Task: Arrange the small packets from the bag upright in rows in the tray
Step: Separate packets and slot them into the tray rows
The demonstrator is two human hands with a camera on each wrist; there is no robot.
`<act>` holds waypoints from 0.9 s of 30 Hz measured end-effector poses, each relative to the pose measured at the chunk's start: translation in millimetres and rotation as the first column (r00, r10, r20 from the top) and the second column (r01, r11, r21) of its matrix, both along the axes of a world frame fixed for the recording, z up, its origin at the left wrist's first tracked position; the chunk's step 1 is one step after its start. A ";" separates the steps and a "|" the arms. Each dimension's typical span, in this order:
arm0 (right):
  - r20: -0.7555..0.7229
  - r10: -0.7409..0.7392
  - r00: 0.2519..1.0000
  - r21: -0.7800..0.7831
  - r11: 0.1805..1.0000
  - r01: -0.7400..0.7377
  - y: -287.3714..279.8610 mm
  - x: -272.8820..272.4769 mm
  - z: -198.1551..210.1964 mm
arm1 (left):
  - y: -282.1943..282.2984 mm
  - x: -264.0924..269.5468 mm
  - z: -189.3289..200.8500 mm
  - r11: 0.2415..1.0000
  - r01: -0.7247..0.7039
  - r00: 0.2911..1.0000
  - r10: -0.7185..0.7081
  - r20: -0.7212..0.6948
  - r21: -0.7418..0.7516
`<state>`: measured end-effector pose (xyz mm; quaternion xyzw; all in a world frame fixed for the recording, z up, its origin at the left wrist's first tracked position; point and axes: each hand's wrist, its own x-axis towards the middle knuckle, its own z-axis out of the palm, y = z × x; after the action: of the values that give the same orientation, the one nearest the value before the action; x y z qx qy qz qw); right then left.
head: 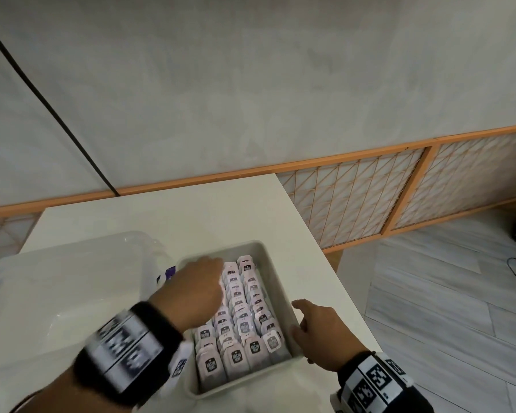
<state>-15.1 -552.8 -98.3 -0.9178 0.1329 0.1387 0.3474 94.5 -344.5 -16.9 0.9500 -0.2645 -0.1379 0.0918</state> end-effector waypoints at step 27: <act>-0.061 -0.048 0.997 -0.104 0.994 0.042 22.9 10.4 9.2 | 88.3 -75.4 -50.9 0.845 -0.422 0.906 0.379 -0.189 -0.329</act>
<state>-4.7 -529.9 -89.1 -0.9263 0.1716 0.1531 0.2985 19.1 -256.2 -67.8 0.9411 -0.0754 -0.1197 0.3072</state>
